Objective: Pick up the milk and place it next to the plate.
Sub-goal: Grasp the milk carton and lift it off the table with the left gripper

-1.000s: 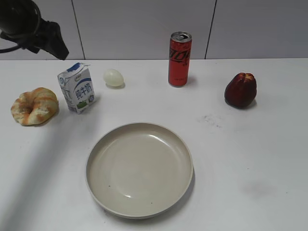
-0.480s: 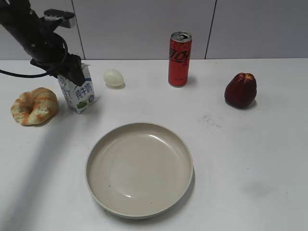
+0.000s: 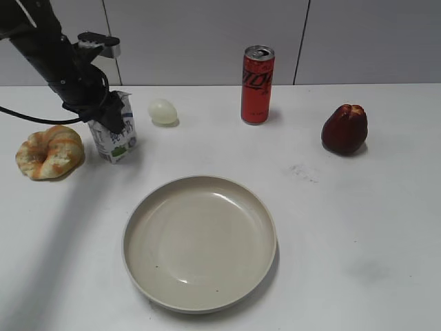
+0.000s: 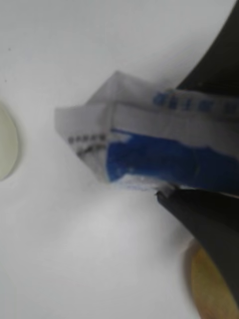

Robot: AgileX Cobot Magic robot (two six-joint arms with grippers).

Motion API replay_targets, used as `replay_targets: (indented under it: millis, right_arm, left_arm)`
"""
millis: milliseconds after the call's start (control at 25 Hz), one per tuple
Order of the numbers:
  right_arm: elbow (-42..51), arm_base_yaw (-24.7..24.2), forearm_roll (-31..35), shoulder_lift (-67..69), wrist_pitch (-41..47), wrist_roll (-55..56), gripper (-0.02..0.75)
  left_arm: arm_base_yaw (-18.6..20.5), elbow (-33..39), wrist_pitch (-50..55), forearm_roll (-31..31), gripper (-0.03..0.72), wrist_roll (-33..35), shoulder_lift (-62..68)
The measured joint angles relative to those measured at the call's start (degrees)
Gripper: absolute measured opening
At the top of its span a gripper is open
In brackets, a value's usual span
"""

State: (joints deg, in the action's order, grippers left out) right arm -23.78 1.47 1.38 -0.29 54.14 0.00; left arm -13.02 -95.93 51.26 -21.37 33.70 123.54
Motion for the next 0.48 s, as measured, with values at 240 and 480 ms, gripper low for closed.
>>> replay_targets:
  millis: [240, 480]
  right_arm:
    - [0.00, 0.00, 0.00, 0.00, 0.00, 0.00, 0.463]
    - [0.00, 0.00, 0.00, 0.00, 0.00, 0.00, 0.463]
  left_arm:
    - [0.00, -0.04, 0.00, 0.10, 0.295, 0.00, 0.00]
    - [-0.06, -0.04, 0.78, 0.10, 0.295, 0.02, -0.50]
